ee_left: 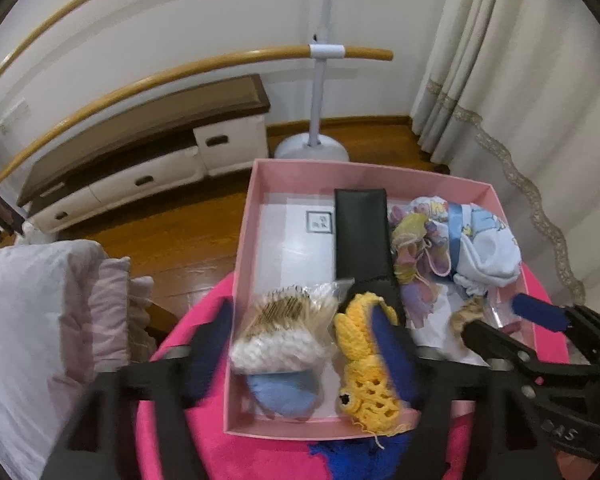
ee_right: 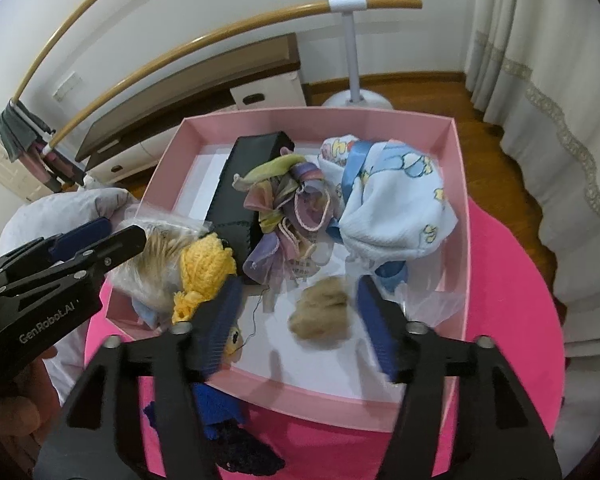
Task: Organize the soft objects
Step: 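Carry both held items over the pink box and release them inside, then withdraw both tools and reach toward the blue knit toy and navy scrunchie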
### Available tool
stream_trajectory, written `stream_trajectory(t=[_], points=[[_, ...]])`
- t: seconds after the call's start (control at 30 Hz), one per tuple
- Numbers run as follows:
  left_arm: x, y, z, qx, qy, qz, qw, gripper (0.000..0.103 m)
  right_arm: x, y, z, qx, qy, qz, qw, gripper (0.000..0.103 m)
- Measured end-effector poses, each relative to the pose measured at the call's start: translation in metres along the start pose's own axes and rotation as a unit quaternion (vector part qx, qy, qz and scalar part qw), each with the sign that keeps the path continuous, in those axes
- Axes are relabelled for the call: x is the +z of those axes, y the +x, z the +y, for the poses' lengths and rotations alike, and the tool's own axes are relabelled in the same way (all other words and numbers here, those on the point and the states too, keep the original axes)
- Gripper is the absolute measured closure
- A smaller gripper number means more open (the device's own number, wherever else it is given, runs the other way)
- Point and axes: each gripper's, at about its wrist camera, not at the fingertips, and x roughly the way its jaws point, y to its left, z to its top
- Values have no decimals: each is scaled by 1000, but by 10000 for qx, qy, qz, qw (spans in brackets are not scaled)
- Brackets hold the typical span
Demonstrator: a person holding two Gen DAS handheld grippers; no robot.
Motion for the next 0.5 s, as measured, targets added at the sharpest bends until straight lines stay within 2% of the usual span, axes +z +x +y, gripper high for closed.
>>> stream_trajectory(t=[0.07,0.1,0.17,0.33,0.5], points=[[3,-12,2,95,-37,-186,9998,6,0,-9,-1,-24,23,-109,9999,16],[3,-18,2,119,-47,-246,9996,4,1,-12,-2,-31,42,-147,9999,14],[2,-31,2,146,-19,-389,9991,2,1,-20,-2,-31,91,-210,9997,0],[-10,-74,-2,266,100,-736,9969,0,0,-52,2,-52,118,-403,9991,0],[-48,-129,-7,215,42,-1059,9941,0,-6,-96,9,-97,148,-680,9975,0]])
